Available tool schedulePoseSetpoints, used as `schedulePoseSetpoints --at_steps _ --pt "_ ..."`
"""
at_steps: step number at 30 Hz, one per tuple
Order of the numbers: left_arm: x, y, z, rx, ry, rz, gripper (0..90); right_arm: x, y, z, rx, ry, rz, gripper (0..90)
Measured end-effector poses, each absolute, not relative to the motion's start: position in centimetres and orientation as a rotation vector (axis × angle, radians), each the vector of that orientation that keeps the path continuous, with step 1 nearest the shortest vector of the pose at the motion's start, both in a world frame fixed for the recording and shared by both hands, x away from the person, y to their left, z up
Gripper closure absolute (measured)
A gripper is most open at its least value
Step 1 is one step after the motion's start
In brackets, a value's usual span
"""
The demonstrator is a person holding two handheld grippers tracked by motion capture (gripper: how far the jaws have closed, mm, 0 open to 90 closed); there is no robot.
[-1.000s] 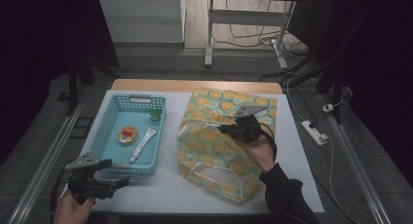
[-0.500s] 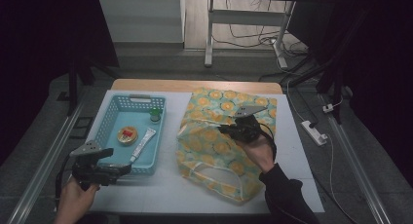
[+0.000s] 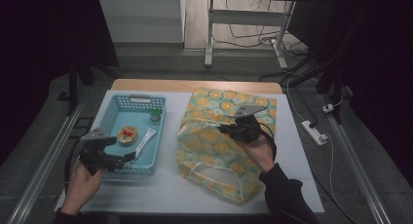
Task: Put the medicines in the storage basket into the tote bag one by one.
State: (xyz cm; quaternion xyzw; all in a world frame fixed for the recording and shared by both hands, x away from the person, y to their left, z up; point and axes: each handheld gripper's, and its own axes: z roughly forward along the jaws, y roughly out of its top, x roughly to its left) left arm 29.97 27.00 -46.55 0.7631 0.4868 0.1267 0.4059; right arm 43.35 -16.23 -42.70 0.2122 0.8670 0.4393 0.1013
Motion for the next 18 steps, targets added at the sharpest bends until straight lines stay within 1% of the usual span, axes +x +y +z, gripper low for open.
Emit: schedulePoseSetpoints --at_steps 18 --pt "35.3 27.7 -46.4 1.957 1.315 0.342 0.1 43.4 -16.2 -42.7 0.626 2.558 1.302 90.0"
